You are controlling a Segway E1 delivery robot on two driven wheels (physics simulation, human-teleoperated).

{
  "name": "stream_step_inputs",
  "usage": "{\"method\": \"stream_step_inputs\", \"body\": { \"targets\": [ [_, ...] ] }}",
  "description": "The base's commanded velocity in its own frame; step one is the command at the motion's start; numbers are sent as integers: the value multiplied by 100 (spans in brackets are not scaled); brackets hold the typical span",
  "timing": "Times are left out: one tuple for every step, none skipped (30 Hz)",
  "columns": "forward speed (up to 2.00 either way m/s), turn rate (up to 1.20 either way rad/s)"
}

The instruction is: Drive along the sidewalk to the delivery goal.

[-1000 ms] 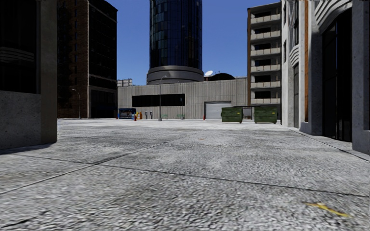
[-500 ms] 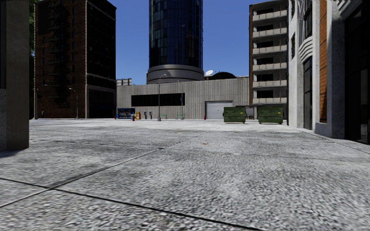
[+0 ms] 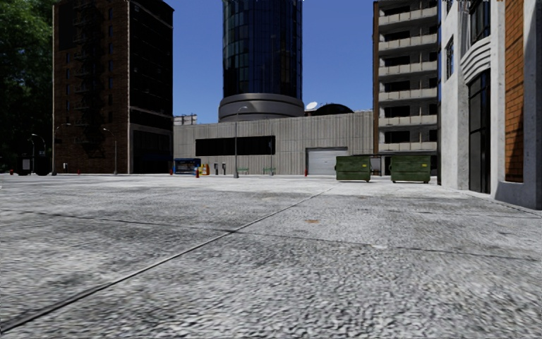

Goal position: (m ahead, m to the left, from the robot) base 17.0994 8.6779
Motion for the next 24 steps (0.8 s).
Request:
{"method": "stream_step_inputs", "body": {
  "targets": [
    [200,28],
    [200,28],
    [200,28],
    [200,28],
    [200,29],
    [200,29],
    [200,29],
    [200,29],
    [200,30],
    [200,30],
    [200,30],
    [200,32],
    [200,35],
    [200,35],
    [200,36],
    [200,36],
    [200,36],
    [200,36],
    [200,36],
    [200,36],
    [200,36],
    [200,36],
    [200,36],
    [200,36]
  ]
}}
